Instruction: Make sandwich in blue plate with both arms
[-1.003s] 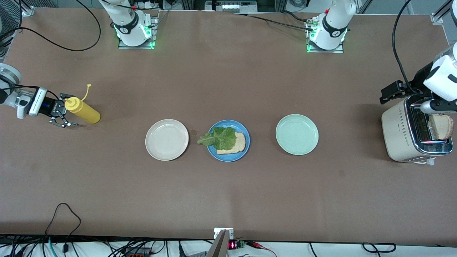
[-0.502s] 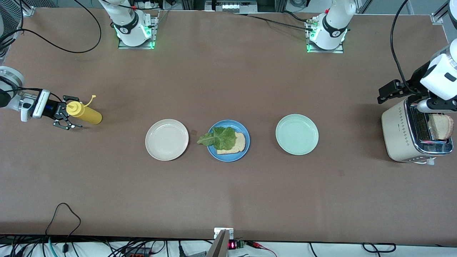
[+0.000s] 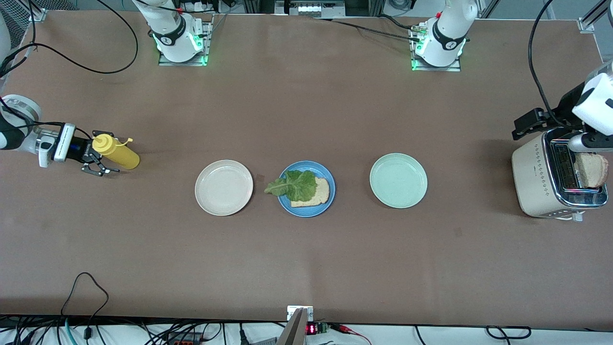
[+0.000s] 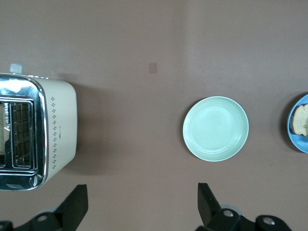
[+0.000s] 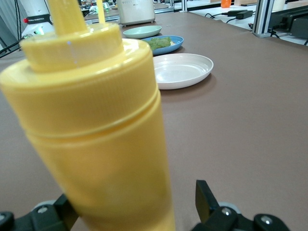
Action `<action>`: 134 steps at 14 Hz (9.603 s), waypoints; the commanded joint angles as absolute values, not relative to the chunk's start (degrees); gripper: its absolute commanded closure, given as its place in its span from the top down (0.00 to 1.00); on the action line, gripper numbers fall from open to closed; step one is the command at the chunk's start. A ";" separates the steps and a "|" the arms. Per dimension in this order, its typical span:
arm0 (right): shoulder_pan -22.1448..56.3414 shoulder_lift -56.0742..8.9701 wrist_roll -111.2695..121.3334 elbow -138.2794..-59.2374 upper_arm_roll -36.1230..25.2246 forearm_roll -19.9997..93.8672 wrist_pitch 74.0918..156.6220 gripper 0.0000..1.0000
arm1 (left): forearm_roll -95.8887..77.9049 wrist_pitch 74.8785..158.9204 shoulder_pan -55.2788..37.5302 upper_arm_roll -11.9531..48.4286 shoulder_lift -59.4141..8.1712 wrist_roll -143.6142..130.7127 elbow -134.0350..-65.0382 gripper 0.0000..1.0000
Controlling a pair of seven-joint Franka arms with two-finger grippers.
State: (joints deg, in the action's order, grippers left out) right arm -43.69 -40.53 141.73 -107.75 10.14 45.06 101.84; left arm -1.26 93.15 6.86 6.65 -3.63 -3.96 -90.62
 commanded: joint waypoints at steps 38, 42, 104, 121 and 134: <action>-18.91 -22.15 106.00 -104.06 19.78 21.02 112.23 0.00 | -1.05 91.85 7.47 7.21 -3.25 -1.32 -90.70 1.00; -14.16 -21.88 102.07 -103.01 19.78 15.92 114.69 0.00 | -1.05 91.58 7.73 6.68 -3.43 -1.32 -90.70 1.00; 1.35 -28.05 75.03 -87.62 16.69 1.48 112.34 0.00 | 0.53 91.41 7.82 8.17 -5.01 -1.49 -91.49 1.00; -40.06 -23.72 136.82 -100.63 19.69 27.59 94.06 0.00 | 0.53 91.41 8.09 8.09 -8.61 -1.23 -88.07 1.00; -53.78 -43.14 157.06 -98.18 19.25 32.87 91.23 0.00 | 0.70 91.41 10.89 6.42 -13.17 0.86 -85.09 1.00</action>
